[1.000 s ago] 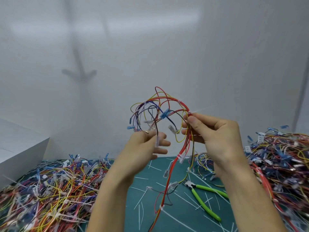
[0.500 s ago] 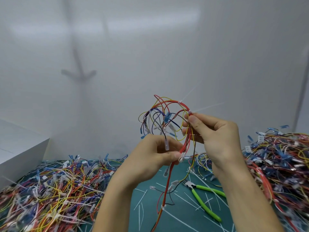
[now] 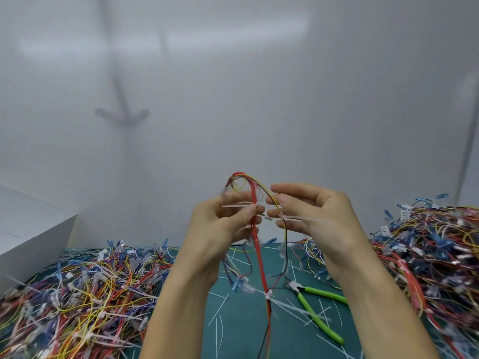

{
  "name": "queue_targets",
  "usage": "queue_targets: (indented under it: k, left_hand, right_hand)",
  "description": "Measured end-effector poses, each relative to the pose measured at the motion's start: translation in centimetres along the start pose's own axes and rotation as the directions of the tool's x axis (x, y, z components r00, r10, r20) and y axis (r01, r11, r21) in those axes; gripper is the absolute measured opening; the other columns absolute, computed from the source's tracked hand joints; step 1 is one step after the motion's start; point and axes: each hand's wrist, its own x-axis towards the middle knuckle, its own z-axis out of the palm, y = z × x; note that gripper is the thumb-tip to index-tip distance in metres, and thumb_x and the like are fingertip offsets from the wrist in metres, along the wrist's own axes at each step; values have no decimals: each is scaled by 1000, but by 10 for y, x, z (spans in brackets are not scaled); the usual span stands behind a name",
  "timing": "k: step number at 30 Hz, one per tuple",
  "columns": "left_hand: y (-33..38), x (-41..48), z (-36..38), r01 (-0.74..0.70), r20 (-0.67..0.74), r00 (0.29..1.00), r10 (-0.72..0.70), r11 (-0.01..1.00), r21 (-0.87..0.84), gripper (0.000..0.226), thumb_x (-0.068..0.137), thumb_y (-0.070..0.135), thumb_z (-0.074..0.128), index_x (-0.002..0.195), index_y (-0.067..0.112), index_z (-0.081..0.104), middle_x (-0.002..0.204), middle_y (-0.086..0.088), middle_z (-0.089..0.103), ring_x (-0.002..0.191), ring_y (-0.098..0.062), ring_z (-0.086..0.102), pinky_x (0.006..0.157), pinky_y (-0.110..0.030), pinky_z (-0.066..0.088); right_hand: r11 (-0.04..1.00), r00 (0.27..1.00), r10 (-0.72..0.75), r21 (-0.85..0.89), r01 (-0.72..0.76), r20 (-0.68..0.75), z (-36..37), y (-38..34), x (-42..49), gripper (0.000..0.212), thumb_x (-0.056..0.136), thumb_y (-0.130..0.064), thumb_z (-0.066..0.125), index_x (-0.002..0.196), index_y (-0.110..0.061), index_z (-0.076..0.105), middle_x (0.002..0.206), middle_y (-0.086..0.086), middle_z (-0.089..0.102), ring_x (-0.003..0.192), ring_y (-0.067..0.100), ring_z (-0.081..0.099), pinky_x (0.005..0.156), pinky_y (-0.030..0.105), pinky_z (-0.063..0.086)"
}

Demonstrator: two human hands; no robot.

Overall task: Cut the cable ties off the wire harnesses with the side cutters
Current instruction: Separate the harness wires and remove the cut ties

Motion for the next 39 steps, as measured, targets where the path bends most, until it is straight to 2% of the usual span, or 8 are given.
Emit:
queue_targets:
  k: [4, 9, 13, 17, 20, 24, 31, 39]
  left_hand:
    - [0, 4, -3, 14, -133, 990, -38, 985, -174, 14, 85, -1, 66, 98, 5, 70, 84, -8, 77, 71, -16, 73, 62, -22, 58]
    - [2, 6, -7, 4, -208, 975, -80, 939, -343, 13, 85, 0, 64, 96, 6, 68, 82, -5, 77, 73, -16, 75, 61, -24, 59]
    - [3, 7, -8, -7, -214, 974, -78, 928, -373, 13, 85, -1, 63, 93, 7, 69, 82, -5, 77, 73, -16, 75, 61, -25, 59]
    - [4, 7, -9, -32, -221, 973, -61, 917, -397, 15, 80, 3, 65, 93, 7, 70, 84, -4, 77, 76, -16, 74, 62, -25, 59]
    - [6, 8, -10, -37, -219, 974, -64, 902, -430, 12, 86, 0, 61, 95, 5, 69, 84, -4, 76, 76, -15, 74, 63, -26, 60]
    - [7, 7, -8, -32, -216, 973, -84, 875, -483, 11, 88, -1, 59, 93, 2, 68, 86, -7, 74, 76, -16, 74, 63, -26, 60]
    - [11, 7, -7, -28, -209, 971, -114, 819, -573, 13, 91, -1, 56, 83, 3, 66, 83, -12, 74, 76, -16, 75, 62, -25, 60]
    - [15, 9, -13, 47, -142, 961, -238, 645, -763, 10, 89, 1, 58, 97, -1, 64, 83, -15, 75, 76, -20, 75, 70, -32, 62]
  right_hand:
    - [993, 994, 81, -86, -75, 71, -2, -3, 0, 14, 96, -17, 62, 101, -12, 74, 88, 3, 78, 77, 22, 76, 65, 26, 61]
    - [946, 931, 160, -319, -50, 327, -10, -3, -3, 30, 94, -44, 58, 104, -21, 74, 96, -7, 78, 89, 10, 74, 81, 23, 59]
    - [917, 878, 166, -397, 29, 448, -6, 0, -3, 17, 91, -22, 69, 107, -27, 73, 102, -13, 76, 100, 5, 70, 85, 14, 53]
    - [850, 864, 221, -524, 57, 452, -6, 2, -4, 28, 90, -11, 69, 91, -38, 74, 99, -18, 76, 100, 2, 70, 96, 24, 53]
    - [812, 881, 245, -583, 42, 405, -8, 3, -3, 19, 87, -15, 74, 92, -32, 79, 93, -16, 77, 95, 0, 71, 99, 33, 53]
    - [815, 891, 237, -579, 36, 388, -6, 3, -3, 13, 80, -19, 81, 91, -26, 81, 86, -9, 78, 91, 7, 73, 98, 39, 54]
    - [900, 880, 204, -436, 3, 428, -9, 0, -5, 12, 84, -7, 75, 89, -17, 80, 83, 2, 78, 85, 13, 75, 84, 21, 57]
    - [985, 944, 107, -162, -59, 311, -5, -4, -7, 14, 84, 2, 71, 86, -9, 80, 81, 12, 77, 77, 21, 76, 69, 18, 57]
